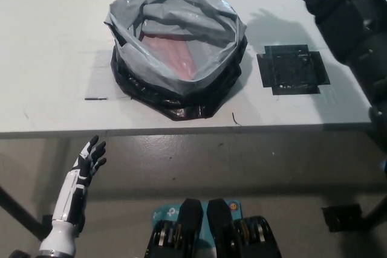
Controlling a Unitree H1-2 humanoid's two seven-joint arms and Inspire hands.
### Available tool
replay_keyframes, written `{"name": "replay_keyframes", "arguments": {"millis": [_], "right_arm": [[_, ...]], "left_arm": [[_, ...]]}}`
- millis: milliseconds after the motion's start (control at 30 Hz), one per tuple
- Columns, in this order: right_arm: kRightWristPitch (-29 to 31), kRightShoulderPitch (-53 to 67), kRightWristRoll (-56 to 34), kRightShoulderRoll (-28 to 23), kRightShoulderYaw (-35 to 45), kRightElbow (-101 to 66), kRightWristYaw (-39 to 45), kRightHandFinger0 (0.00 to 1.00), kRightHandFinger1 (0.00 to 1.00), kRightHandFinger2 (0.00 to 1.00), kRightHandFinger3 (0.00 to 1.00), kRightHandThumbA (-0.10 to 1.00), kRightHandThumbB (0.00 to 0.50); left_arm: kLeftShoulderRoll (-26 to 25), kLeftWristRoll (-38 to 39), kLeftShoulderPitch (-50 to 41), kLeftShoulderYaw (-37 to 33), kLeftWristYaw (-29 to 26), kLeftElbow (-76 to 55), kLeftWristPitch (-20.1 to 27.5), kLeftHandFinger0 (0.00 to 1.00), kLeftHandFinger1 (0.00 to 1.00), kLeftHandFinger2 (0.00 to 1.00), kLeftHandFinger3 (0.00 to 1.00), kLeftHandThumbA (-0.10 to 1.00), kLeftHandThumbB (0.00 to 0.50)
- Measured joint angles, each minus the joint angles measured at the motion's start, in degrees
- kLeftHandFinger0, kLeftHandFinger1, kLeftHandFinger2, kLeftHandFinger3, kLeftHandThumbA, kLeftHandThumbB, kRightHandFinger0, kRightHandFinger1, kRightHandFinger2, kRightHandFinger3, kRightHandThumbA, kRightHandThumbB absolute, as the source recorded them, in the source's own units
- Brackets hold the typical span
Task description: Use the right hand to pick up a rubix's cube and place it into a plastic bag and lift the bag
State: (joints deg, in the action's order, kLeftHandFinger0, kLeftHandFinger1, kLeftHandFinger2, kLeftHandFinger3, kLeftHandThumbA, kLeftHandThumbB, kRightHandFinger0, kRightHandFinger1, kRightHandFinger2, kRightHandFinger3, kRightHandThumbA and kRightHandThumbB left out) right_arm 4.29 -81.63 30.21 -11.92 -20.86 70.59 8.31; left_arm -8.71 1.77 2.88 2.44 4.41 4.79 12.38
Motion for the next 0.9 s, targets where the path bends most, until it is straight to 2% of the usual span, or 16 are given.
{"name": "replay_keyframes", "arguments": {"millis": [33, 67, 100, 167, 300, 600, 667, 733, 767, 800, 833, 900], "right_arm": [[-0.4, -0.8, 0.1, 0.7, -0.2, -0.6, 0.0, 0.02, 0.38, 0.78, 0.86, -0.1, 0.219], [-0.5, -1.1, 0.1, 1.0, -0.3, -0.8, 0.0, 0.02, 0.38, 0.78, 0.86, -0.1, 0.219], [-0.8, -1.7, 0.1, 1.5, -0.5, -1.0, 0.0, 0.0, 0.4, 0.84, 0.96, -0.1, 0.208], [-1.1, -2.4, 0.2, 2.6, -0.6, -1.8, 0.0, 0.0, 0.46, 0.85, 0.99, -0.1, 0.214], [-1.7, -3.7, 0.1, 4.6, -0.7, -3.7, 0.0, 0.0, 0.45, 0.82, 0.89, -0.1, 0.228], [-2.0, -4.3, 0.1, 7.8, -0.9, -5.2, 0.0, 0.0, 0.47, 0.86, 0.86, -0.1, 0.23], [-2.0, -4.2, 0.1, 7.9, -1.1, -5.2, 0.0, 0.01, 0.45, 0.8, 0.8, -0.1, 0.218], [-1.9, -3.7, 0.3, 8.1, -2.0, -5.1, -0.1, 0.0, 0.44, 0.78, 0.79, -0.1, 0.212], [-1.9, -3.6, 0.3, 8.1, -2.0, -5.1, -0.1, 0.0, 0.44, 0.79, 0.81, -0.1, 0.208], [-1.9, -3.2, 0.2, 8.2, -2.1, -5.1, -0.1, 0.01, 0.48, 0.84, 0.85, -0.1, 0.206], [-1.9, -2.8, 0.2, 8.2, -2.1, -5.1, -0.1, 0.02, 0.5, 0.88, 0.95, -0.1, 0.216], [-1.9, -2.0, 0.2, 8.2, -2.1, -5.1, -0.1, 0.03, 0.54, 0.93, 0.95, -0.1, 0.218]], "left_arm": [[0.0, 0.0, 0.0, 0.0, 0.0, 0.0, 0.0, 1.0, 1.0, 1.0, 1.0, 1.0, 0.2], [0.0, 0.0, -0.1, 0.0, 0.0, 0.0, 0.0, 1.0, 1.0, 1.0, 1.0, 1.0, 0.2], [0.0, 0.0, -0.2, 0.0, 0.0, 0.0, 0.0, 1.0, 1.0, 1.0, 1.0, 1.0, 0.198], [0.0, 0.0, -0.2, -0.1, 0.0, 0.0, 0.0, 1.0, 1.0, 1.0, 1.0, 1.0, 0.209], [0.0, 0.0, -0.2, -0.1, 0.1, 0.0, 0.0, 1.0, 1.0, 1.0, 1.0, 1.0, 0.221], [0.0, 0.0, -0.2, -0.1, 0.5, -0.1, -0.1, 1.0, 1.0, 1.0, 1.0, 1.0, 0.235], [0.0, 0.0, -0.2, -0.1, 0.5, -0.1, -0.1, 1.0, 1.0, 1.0, 1.0, 1.0, 0.228], [0.0, 0.0, -0.2, -0.1, 0.6, -0.2, -0.2, 1.0, 1.0, 1.0, 1.0, 1.0, 0.219], [0.0, 0.0, -0.2, -0.1, 0.6, -0.2, -0.3, 1.0, 1.0, 1.0, 1.0, 1.0, 0.225], [0.0, 0.0, -0.2, -0.1, 0.6, -0.2, -0.3, 1.0, 1.0, 1.0, 1.0, 1.0, 0.226], [0.0, 0.0, -0.2, -0.1, 0.7, -0.2, -0.3, 1.0, 1.0, 1.0, 1.0, 1.0, 0.222], [0.0, 0.0, -0.1, -0.1, 0.7, -0.2, -0.3, 1.0, 1.0, 1.0, 1.0, 1.0, 0.22]]}}
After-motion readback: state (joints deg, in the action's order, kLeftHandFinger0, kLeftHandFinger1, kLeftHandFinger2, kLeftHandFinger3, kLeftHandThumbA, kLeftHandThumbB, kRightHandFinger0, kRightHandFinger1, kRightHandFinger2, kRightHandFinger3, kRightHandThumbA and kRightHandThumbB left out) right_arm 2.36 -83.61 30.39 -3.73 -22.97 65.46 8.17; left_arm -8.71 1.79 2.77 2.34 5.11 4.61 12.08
